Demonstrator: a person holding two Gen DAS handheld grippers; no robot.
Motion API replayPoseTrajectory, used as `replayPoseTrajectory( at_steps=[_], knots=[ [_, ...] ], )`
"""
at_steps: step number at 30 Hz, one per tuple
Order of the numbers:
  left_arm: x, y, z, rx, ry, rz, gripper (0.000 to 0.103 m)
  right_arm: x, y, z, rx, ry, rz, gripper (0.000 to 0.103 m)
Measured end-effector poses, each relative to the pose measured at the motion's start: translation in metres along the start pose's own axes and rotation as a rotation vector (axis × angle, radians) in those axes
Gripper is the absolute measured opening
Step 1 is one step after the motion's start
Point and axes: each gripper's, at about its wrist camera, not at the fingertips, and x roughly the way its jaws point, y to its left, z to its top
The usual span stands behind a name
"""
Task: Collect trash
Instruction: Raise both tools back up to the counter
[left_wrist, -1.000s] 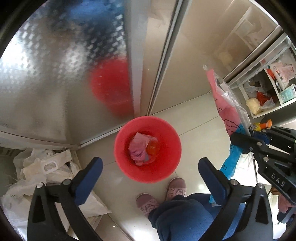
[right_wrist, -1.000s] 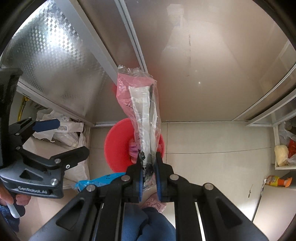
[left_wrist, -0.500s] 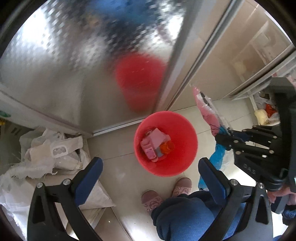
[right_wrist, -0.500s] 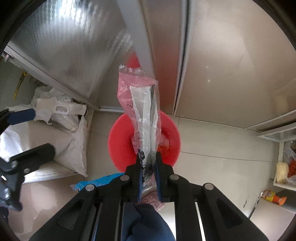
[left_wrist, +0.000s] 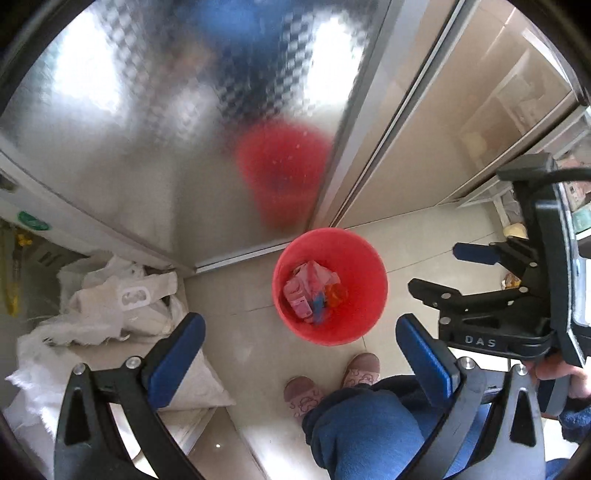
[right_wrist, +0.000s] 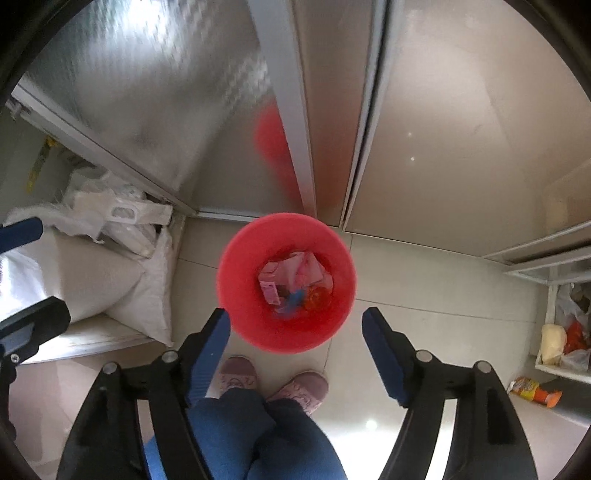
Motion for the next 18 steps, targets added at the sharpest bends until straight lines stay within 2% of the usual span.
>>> replayPoseTrajectory(
  at_steps=[3, 6, 18],
  knots=[
    [-0.031, -0.005, 0.006, -0.008, 0.004, -0.005, 0.102, -0.03, 0.001, 0.001, 0.013, 0.001, 0.015, 0.074],
    [-0.071, -0.012, 0.012, 0.002, -0.012, -0.001, 0.102, -0.067, 0.005, 0.004, 0.0, 0.005, 0.022, 0.08],
    [-0.209, -0.01, 0.045, -0.064, -0.12, 0.032, 0.102, -0.221, 0.026, 0.036, -0.108, -0.097, 0.037, 0.08]
  ],
)
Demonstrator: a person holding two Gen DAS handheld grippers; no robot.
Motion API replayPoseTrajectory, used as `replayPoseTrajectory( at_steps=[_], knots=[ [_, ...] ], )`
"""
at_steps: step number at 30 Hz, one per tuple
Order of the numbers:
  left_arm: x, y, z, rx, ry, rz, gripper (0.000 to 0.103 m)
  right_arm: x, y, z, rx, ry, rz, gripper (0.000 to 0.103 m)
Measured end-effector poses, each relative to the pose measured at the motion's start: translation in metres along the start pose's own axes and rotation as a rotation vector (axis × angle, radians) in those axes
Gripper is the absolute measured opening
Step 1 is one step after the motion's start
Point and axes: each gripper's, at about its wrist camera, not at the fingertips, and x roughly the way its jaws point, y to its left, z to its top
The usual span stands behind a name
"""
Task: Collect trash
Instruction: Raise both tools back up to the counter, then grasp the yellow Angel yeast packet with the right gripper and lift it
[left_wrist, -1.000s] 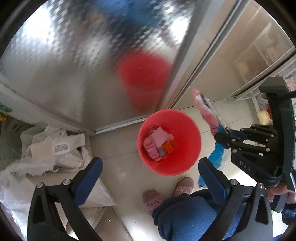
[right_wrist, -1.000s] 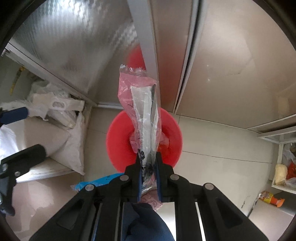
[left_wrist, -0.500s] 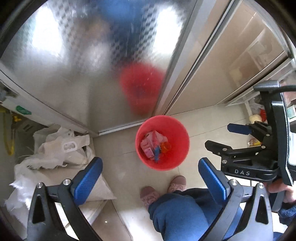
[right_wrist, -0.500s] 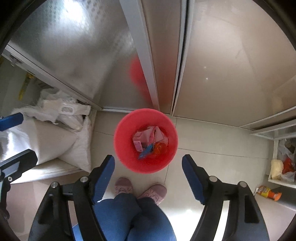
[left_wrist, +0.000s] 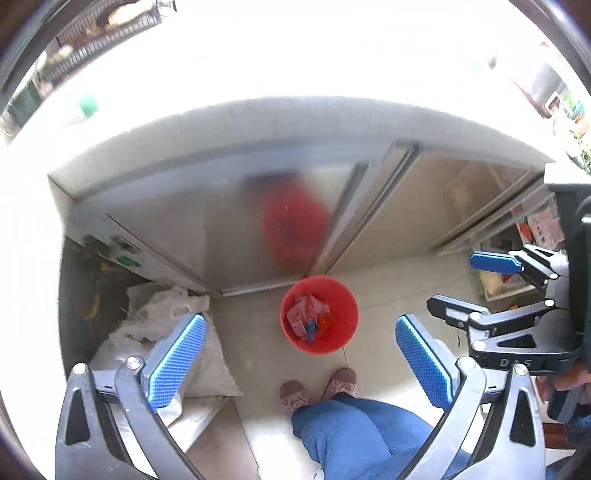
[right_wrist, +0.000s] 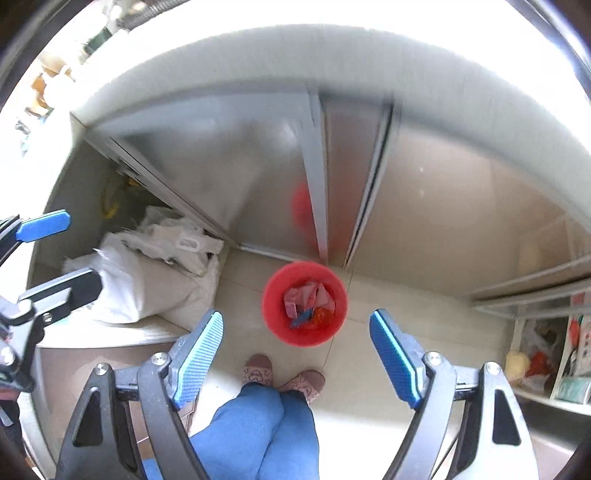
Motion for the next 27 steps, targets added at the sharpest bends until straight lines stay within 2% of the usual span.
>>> replayPoseTrajectory(
  at_steps=[8, 12, 15, 18, 22, 27],
  knots=[
    [-0.055, 0.001, 0.029, -0.013, -0.069, 0.058, 0.102, -0.069, 0.005, 0.033, -0.07, -0.076, 0.008, 0.081],
    [-0.075, 0.008, 0.043, -0.033, -0.105, 0.071, 0.102, -0.086, 0.008, 0.052, -0.106, -0.117, 0.005, 0.086],
    [-0.085, 0.021, 0.054, -0.061, -0.138, 0.102, 0.102, -0.09, 0.015, 0.069, -0.134, -0.143, 0.014, 0.092],
    [-0.088, 0.037, 0.068, -0.086, -0.146, 0.101, 0.102, -0.09, 0.023, 0.089, -0.168, -0.163, 0.003, 0.097],
    [-0.092, 0.068, 0.095, -0.095, -0.132, 0.122, 0.102, -0.089, 0.039, 0.123, -0.195, -0.156, -0.004, 0.1],
    [-0.094, 0.111, 0.13, -0.136, -0.126, 0.144, 0.102, -0.088, 0.059, 0.174, -0.231, -0.142, 0.036, 0.102]
  ],
)
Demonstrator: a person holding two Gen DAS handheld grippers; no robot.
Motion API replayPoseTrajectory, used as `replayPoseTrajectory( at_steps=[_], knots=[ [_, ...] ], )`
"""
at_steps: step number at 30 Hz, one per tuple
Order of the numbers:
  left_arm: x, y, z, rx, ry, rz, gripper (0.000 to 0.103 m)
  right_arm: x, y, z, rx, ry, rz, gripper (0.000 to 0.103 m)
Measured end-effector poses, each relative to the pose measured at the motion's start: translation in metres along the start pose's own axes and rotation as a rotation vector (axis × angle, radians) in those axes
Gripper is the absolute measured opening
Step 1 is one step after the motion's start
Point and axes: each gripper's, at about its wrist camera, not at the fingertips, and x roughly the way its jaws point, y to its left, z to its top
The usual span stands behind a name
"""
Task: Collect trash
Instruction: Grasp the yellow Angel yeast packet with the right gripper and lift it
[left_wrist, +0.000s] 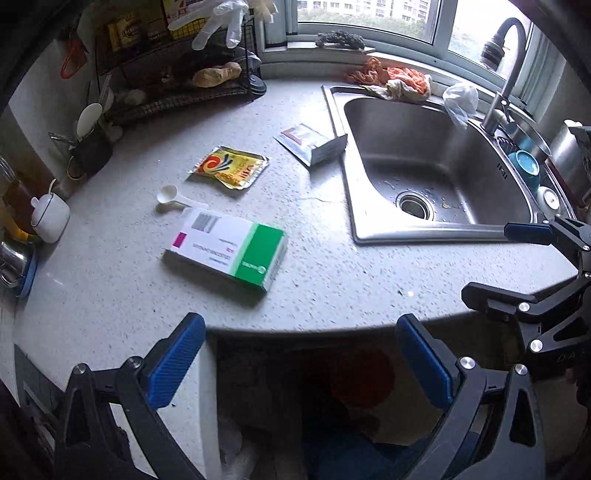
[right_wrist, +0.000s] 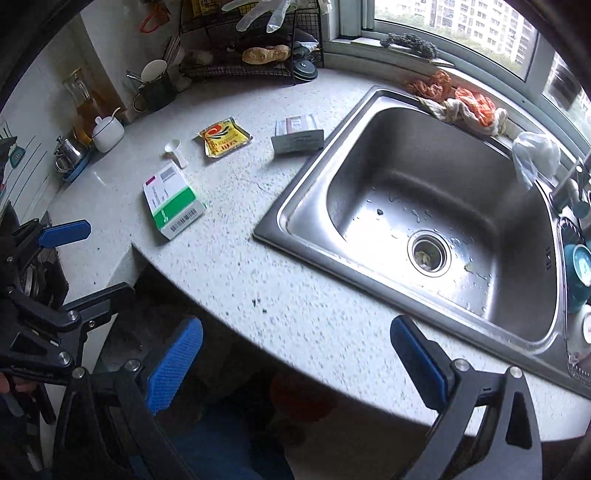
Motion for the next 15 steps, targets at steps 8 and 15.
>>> replayPoseTrajectory(
  at_steps=[8, 15],
  knots=[
    [0.028, 0.074, 0.055, -0.074, 0.043, 0.027, 0.102, 0.036, 0.026, 0.091, -0.077, 0.032, 0.038, 0.102],
    [0.05, 0.135, 0.09, -0.135, 0.073, 0.055, 0.102, 0.078, 0.057, 0.157, -0.154, 0.061, 0.064, 0.102]
  ],
)
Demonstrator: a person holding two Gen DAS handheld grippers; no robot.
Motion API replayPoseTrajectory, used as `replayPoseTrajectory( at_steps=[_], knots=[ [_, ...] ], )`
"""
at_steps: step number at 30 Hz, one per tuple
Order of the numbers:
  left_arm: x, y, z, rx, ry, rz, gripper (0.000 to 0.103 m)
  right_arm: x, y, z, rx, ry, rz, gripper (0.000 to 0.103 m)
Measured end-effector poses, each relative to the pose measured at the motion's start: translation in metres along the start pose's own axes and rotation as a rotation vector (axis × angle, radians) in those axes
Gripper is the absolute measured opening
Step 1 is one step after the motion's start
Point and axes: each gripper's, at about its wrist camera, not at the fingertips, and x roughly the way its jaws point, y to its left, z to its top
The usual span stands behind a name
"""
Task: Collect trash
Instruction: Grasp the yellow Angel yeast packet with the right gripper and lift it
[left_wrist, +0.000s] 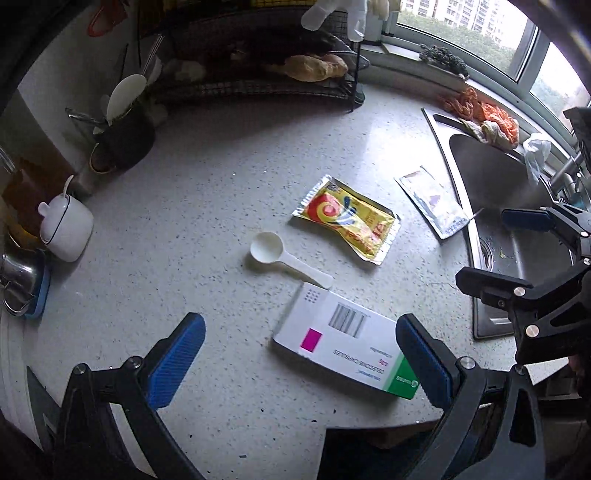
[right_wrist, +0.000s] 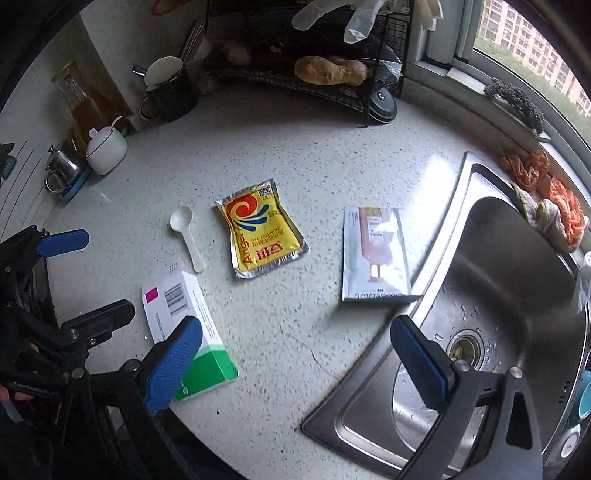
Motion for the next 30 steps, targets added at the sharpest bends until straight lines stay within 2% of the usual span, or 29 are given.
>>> replayPoseTrajectory(
  at_steps=[9, 15, 20, 26, 27, 28, 30],
  knots=[
    [0.033, 0.047, 0.021, -0.069, 0.055, 0.027, 0.102, 0.064, 0.02, 0.058, -0.097, 0.074, 0.051, 0.102],
    [0.052, 0.064, 0.024, -0.101, 0.094, 0.021, 0.102, 0.1, 0.032, 0.072, -0.127, 0.122, 0.055, 0.102],
    [0.058, 0.072, 0.024, -0.114, 0.105, 0.021, 0.102, 0.11, 0.044, 0.076, -0.153, 0.142, 0.065, 0.096],
    [0.055, 0.072, 0.026, -0.094, 0.106, 0.023, 0.102, 0.112, 0.065, 0.083, -0.227, 0.122, 0.005, 0.074],
    [0.054, 0.074, 0.027, -0.091, 0.102, 0.019, 0.102, 0.11, 0.067, 0.082, -0.239, 0.114, 0.005, 0.067],
    [0.052, 0.073, 0.028, -0.087, 0.098, 0.018, 0.102, 0.107, 0.066, 0.079, -0.247, 0.105, 0.01, 0.054],
    [0.048, 0.07, 0.029, -0.075, 0.092, 0.019, 0.102, 0.1, 0.063, 0.069, -0.246, 0.109, 0.015, 0.048]
  ],
)
